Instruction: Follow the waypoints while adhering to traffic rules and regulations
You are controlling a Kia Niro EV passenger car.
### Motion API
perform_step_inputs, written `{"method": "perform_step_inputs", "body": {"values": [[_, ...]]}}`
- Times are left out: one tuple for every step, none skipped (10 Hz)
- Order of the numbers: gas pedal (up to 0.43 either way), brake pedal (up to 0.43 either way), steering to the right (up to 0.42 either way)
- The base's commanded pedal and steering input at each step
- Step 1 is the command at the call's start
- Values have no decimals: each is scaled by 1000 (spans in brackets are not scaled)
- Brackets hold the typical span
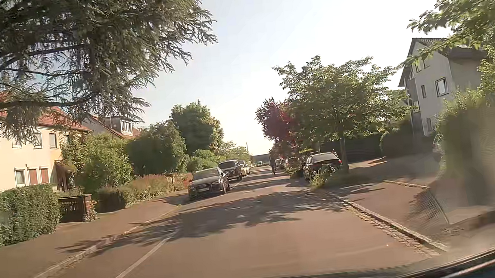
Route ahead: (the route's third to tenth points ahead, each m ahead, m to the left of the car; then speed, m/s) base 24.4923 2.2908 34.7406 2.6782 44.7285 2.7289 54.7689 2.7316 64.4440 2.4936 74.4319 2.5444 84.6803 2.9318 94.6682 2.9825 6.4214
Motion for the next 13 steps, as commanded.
{"method": "perform_step_inputs", "body": {"values": [[98, 0, 2], [98, 0, 4], [98, 0, 4], [98, 0, 4], [98, 0, 4], [98, 0, 4], [98, 0, 4], [98, 0, 4], [98, 0, 4], [87, 0, 3], [87, 0, 3], [79, 0, 2], [79, 0, 3]]}}
